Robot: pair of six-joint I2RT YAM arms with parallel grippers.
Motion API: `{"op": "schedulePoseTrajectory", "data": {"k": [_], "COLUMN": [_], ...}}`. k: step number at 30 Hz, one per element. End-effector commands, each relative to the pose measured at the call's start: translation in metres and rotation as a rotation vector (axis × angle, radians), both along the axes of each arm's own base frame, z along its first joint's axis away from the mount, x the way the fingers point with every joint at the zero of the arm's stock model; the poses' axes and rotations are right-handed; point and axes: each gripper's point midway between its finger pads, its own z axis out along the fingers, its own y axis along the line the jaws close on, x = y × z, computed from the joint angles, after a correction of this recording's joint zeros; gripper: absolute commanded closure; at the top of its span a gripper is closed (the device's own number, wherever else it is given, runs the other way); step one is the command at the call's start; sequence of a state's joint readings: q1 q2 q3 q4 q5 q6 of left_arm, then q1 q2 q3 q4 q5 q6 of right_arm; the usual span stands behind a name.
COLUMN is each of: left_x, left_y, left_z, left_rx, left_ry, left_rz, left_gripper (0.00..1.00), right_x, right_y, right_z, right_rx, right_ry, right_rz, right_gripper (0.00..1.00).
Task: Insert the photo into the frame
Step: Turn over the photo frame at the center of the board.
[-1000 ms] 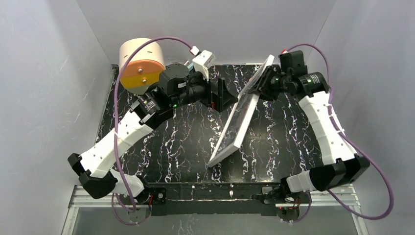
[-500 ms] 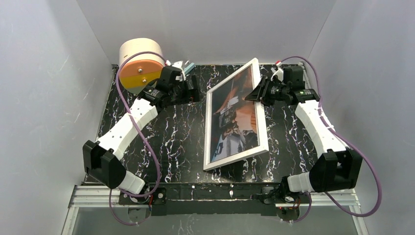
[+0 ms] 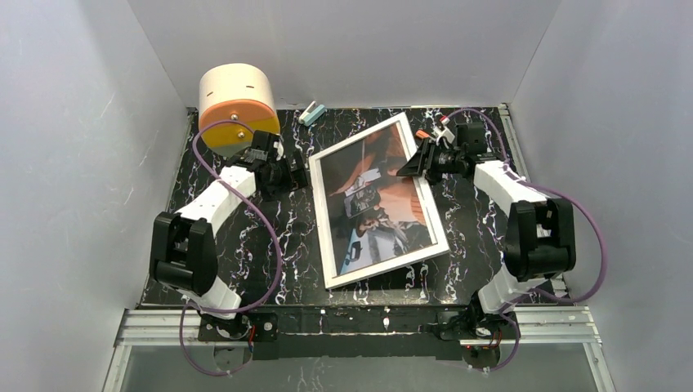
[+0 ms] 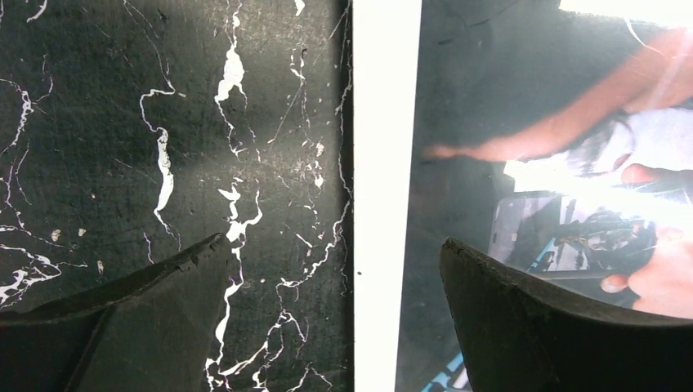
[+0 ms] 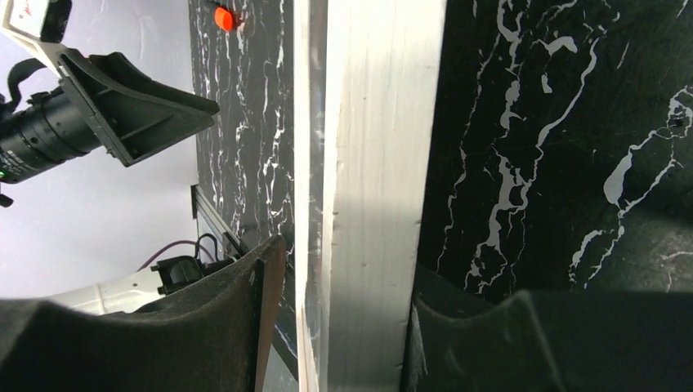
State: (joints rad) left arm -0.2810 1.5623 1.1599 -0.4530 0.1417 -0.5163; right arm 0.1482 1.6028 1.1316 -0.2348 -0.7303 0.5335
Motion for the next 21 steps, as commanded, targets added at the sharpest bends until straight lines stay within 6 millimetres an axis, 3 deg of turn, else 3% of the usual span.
{"op": "schedulePoseTrajectory", "data": {"k": [1,7,12,16,21], "left_x": [-0.001,-0.020,-0.032,-0.017,0.009], "left_y": [0.000,0.010,0.006,-0.004,-0.008], "left_z": [-0.003,-0.026,-0.053,-0.066,-0.067], "left_rx": [-0.010,-0.008,-0.050,-0.085,-0.056], "left_ry": [0.003,0.073,0.108,0.088,0.047], "left_rz": [-0.028,0.076,0.100,0.065,0.012], "left_gripper": [0.04,0.06,0.05,0.05,0.04], "right_x": [0.006,0.009,-0.008,-0.036,-0.055], "right_y": [0.012,0.010,0.002,-0.003,-0.006], "right_z": [0.000,-0.026,-0.055,-0.083,-0.097], "right_rx": [0.086,0.105,0.117,0.107,0.080], "right_ry": [-0.088,-0.033,0.035,0.117,0.157], "right_rz": [0.080,-0.015,-0.139,-0.161,-0.140], "right_gripper": [0.46,0.53,0.53,0.50,0.35]}}
